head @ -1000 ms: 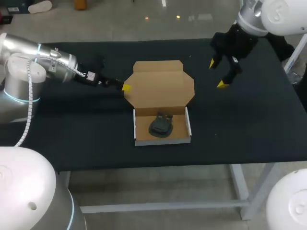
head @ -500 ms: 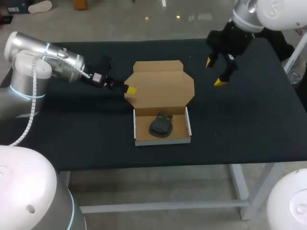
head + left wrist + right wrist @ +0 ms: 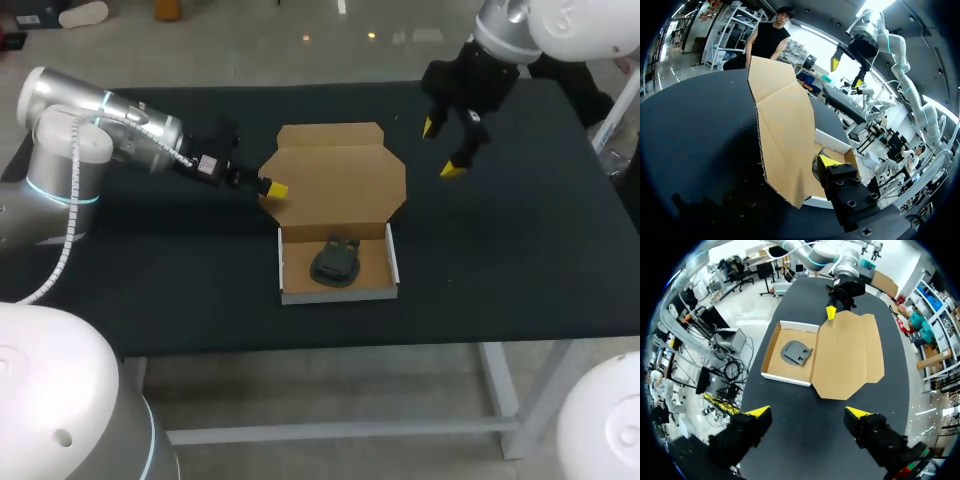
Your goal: Assemble the packaging by folding the flat box into shape, placing the metal phone stand inside, and closing the box properly
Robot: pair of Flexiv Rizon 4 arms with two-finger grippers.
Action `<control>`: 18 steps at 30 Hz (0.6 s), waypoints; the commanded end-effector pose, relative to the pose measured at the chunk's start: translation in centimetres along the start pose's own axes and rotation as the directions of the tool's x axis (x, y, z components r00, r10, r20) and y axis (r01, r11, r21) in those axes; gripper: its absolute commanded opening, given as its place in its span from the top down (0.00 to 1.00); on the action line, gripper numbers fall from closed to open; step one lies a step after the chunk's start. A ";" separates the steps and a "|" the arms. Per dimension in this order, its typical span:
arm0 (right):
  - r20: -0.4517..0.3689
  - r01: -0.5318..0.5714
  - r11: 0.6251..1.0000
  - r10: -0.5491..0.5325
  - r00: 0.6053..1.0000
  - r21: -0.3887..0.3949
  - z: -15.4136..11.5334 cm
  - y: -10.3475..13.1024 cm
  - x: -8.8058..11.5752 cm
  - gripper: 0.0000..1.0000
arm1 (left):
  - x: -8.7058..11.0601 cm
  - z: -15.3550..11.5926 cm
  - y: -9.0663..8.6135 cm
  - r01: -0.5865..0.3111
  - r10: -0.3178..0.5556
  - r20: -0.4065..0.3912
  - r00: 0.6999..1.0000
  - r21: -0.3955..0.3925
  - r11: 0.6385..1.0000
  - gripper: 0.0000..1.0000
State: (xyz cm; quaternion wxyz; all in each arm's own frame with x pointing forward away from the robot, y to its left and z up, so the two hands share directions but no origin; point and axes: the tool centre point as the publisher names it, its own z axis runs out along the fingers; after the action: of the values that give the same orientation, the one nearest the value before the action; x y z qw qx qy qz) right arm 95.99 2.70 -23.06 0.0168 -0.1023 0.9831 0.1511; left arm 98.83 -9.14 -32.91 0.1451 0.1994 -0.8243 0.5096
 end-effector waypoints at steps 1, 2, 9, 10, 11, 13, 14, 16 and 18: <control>-0.009 0.004 1.000 -0.004 1.000 0.007 -0.2 0.4 -0.2 0.00 | 0.2 0.1 -0.1 -0.010 0.010 -0.009 1.000 0.003 1.000 0.56; -0.009 0.005 1.000 -0.005 1.000 0.008 -0.2 0.4 -0.2 0.00 | 0.3 0.2 -0.1 -0.012 0.012 -0.010 1.000 0.005 1.000 0.57; -0.012 0.010 1.000 -0.010 1.000 0.012 -0.2 0.7 -0.3 0.00 | 0.7 0.5 -0.4 -0.034 0.035 -0.024 0.999 0.015 0.999 0.64; -0.012 0.011 1.000 -0.010 1.000 0.013 -0.2 0.7 -0.3 0.00 | 0.7 0.5 -0.4 -0.035 0.036 -0.026 0.999 0.018 0.999 0.65; -0.013 0.011 1.000 -0.011 1.000 0.014 -0.2 0.7 -0.3 0.00 | 0.8 0.5 -0.5 -0.037 0.037 -0.028 0.999 0.020 0.999 0.65; -0.014 0.012 1.000 -0.012 1.000 0.015 -0.2 0.8 -0.3 0.00 | 0.8 0.6 -0.5 -0.039 0.040 -0.032 0.999 0.025 0.999 0.66; -0.015 0.013 1.000 -0.012 1.000 0.016 -0.2 0.8 -0.3 0.00 | 0.8 0.6 -0.5 -0.040 0.041 -0.035 0.999 0.027 0.999 0.67; -0.016 0.014 1.000 -0.013 1.000 0.018 -0.2 0.9 -0.4 0.00 | 0.9 0.7 -0.6 -0.043 0.044 -0.038 0.998 0.029 0.999 0.69; -0.017 0.015 1.000 -0.014 1.000 0.019 -0.2 0.9 -0.4 0.00 | 1.0 0.8 -0.6 -0.046 0.047 -0.041 0.998 0.032 0.998 0.74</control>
State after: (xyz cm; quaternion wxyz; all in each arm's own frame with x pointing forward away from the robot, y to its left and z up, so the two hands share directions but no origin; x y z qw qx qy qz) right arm 96.00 3.40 -22.79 0.0151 -0.1102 0.9834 0.1435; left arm 98.12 -10.23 -32.21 0.1457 0.1731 -0.8181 0.5288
